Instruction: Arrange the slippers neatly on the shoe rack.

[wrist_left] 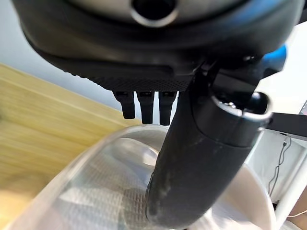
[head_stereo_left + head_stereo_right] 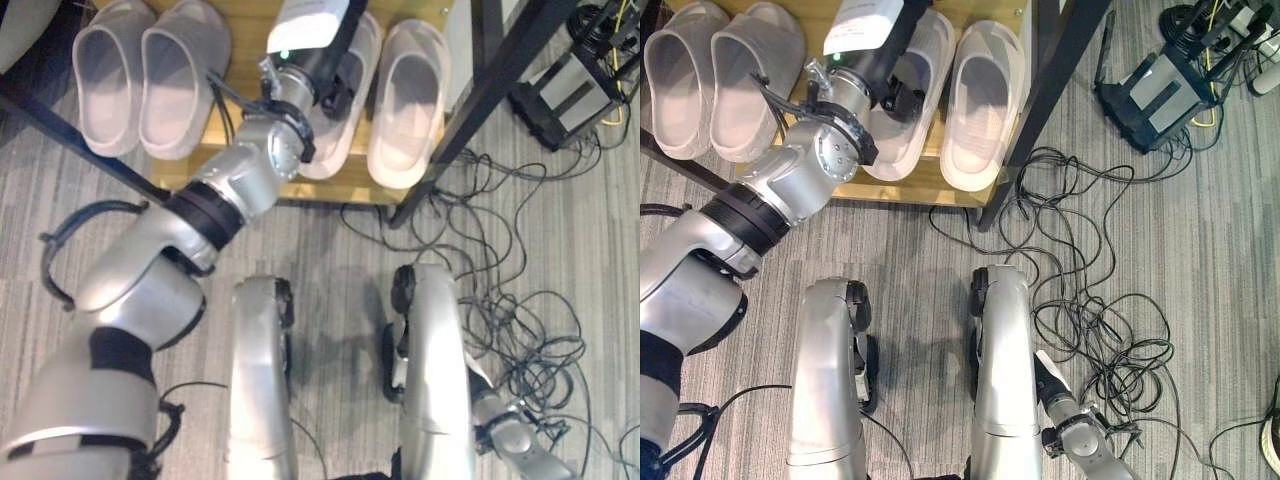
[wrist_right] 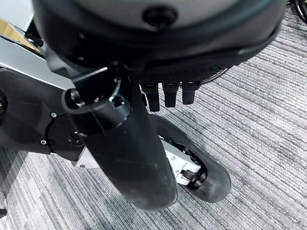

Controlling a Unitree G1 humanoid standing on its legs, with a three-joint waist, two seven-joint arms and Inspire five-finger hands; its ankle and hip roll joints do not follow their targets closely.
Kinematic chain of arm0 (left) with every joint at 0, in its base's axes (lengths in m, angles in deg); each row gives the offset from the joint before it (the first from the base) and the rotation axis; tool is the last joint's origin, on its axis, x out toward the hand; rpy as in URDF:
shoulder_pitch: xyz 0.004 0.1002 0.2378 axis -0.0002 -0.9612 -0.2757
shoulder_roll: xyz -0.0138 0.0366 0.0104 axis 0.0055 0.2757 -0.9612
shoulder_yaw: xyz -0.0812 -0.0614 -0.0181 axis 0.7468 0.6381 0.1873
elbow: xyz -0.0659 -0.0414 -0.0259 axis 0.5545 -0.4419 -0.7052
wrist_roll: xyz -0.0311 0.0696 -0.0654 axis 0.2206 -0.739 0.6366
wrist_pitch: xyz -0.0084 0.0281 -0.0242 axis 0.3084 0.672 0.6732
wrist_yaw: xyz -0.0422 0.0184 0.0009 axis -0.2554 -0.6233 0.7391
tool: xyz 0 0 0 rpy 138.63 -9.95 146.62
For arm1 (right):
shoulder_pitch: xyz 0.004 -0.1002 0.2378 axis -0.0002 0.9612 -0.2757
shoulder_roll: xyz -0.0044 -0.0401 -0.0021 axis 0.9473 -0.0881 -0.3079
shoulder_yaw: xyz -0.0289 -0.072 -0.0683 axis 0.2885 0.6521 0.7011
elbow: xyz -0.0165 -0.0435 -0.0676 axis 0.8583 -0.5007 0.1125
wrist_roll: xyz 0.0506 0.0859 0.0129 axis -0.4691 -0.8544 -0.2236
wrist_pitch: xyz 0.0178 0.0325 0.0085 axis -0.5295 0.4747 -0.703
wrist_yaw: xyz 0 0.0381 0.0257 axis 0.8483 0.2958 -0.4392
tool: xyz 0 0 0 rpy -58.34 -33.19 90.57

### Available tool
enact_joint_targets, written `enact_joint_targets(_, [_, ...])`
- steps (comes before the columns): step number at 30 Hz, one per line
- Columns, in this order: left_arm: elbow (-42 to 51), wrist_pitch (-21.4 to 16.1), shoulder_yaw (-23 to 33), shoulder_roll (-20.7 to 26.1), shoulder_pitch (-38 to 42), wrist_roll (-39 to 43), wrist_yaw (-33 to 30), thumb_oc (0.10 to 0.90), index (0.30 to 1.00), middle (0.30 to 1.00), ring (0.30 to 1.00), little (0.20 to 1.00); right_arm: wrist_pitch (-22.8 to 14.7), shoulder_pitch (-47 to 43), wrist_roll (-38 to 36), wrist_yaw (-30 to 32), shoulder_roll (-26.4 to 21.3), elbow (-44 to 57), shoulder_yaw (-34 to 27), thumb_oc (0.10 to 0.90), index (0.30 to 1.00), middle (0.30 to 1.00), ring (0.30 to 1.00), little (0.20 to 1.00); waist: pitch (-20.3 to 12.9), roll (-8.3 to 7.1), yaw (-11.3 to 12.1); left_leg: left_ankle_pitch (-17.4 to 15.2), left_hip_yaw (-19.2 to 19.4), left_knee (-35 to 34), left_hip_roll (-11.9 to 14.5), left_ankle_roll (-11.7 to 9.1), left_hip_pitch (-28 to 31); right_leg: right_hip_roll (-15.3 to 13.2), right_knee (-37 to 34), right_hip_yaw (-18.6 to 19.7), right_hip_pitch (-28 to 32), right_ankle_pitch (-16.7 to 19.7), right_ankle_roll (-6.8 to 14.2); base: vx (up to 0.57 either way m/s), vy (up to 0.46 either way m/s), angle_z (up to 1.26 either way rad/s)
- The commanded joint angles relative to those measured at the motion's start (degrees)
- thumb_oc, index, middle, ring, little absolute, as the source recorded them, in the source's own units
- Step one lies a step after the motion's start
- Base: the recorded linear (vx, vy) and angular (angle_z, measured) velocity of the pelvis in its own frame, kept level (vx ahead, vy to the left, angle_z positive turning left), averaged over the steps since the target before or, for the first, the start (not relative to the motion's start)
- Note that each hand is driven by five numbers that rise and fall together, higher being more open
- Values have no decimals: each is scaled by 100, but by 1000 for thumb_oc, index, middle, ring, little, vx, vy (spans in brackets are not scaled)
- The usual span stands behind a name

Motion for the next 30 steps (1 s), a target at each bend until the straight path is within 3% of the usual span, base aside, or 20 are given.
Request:
enact_joint_targets(1, [-143, -361, 485, -21, 804, 259, -187, 800, 900, 900, 900, 900, -214, -67, 174, 16, -150, 385, -73, 800, 900, 900, 900, 900, -127, -56, 26, -186, -853, 27, 86, 361, 163, 250, 148, 626, 285, 287, -375, 0, 0, 0])
enact_joint_targets(9, [-512, -416, 409, -163, 952, 178, -491, 800, 900, 900, 900, 900, -294, -224, 233, 62, -138, 107, 126, 800, 900, 900, 900, 900, -127, -108, -53, -188, -897, 92, 98, 351, 163, 268, 168, 651, 285, 307, -359, 4, 1, -3])
enact_joint_targets(21, [-939, -461, 328, -15, 1023, -18, -801, 800, 900, 900, 900, 900, -464, -226, 323, 155, -196, 73, 181, 800, 900, 900, 900, 900, -127, -160, -137, -184, -941, 135, 141, 329, 163, 297, 162, 679, 286, 367, -342, 0, 6, 0])
enact_joint_targets(24, [-1199, -505, 362, 66, 1056, 52, -899, 800, 900, 900, 900, 900, -501, -313, 350, 164, -210, -6, 241, 800, 900, 900, 900, 900, -127, -172, -152, -189, -982, 151, 167, 330, 163, 312, 145, 672, 287, 389, -327, 12, 20, -4])
enact_joint_targets(30, [-881, -597, 428, 365, 1114, 228, -989, 800, 900, 900, 900, 900, -527, -279, 433, 203, -171, 25, 240, 800, 900, 900, 900, 900, -127, -126, -135, -221, -986, 204, 178, 325, 163, 325, 145, 686, 288, 444, -304, 14, 18, -6])
